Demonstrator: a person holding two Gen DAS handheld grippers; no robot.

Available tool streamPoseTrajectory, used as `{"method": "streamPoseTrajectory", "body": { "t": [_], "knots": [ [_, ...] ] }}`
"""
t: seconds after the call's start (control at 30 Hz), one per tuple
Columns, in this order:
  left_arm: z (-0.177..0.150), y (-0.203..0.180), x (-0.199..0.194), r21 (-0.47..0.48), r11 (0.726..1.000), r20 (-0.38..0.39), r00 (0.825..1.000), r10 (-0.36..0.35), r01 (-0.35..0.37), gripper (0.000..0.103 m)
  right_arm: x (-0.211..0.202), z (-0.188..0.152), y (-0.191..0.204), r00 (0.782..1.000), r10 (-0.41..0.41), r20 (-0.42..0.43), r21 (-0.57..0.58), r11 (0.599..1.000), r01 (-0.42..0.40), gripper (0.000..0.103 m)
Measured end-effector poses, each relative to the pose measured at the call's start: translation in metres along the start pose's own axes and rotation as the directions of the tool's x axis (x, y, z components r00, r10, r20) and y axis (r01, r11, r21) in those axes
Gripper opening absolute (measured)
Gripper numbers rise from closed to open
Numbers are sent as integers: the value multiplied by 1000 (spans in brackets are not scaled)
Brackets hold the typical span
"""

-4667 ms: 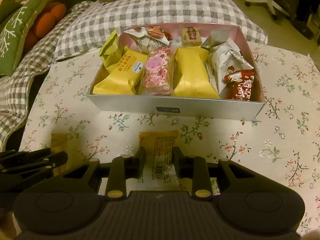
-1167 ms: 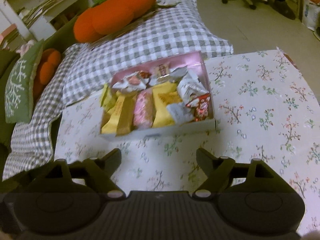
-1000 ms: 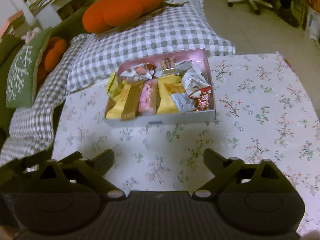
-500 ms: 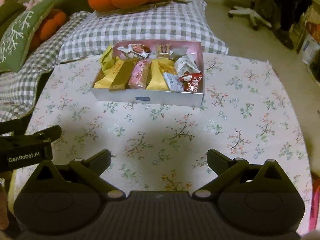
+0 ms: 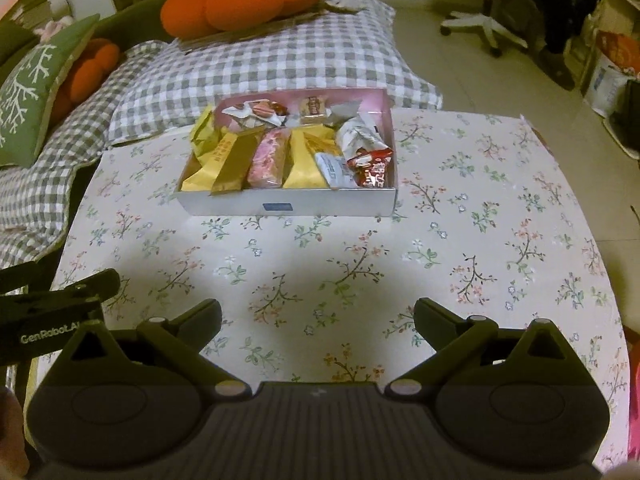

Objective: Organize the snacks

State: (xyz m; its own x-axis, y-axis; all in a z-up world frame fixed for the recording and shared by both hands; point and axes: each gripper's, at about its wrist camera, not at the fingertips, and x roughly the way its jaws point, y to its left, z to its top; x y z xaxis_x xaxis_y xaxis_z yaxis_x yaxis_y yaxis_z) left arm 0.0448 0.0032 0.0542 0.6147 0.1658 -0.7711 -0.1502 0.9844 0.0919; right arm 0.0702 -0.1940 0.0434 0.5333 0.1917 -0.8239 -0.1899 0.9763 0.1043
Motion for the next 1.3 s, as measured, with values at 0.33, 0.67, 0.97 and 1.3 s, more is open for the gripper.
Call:
{"method": "streamPoseTrajectory", "body": {
  "t": [0.33,0.67,0.97,1.3],
  "knots": [
    [2,-1,-3,-11,1000,32,999,-27,27,102,-2,-1,4,1000,3,28,-15,1000,-3,102],
    [2,-1,-3,-28,997,31,997,-66,67,103,0,-2,8,999,-10,36,-21,1000,11,102],
    [3,0,0,-44,994,17,995,-97,98,103,-3,0,5,998,-27,61,-3,1000,27,102],
    [2,-1,-1,-44,995,27,995,-92,93,103,-2,0,7,996,-58,68,-12,998,59,102]
  ]
}}
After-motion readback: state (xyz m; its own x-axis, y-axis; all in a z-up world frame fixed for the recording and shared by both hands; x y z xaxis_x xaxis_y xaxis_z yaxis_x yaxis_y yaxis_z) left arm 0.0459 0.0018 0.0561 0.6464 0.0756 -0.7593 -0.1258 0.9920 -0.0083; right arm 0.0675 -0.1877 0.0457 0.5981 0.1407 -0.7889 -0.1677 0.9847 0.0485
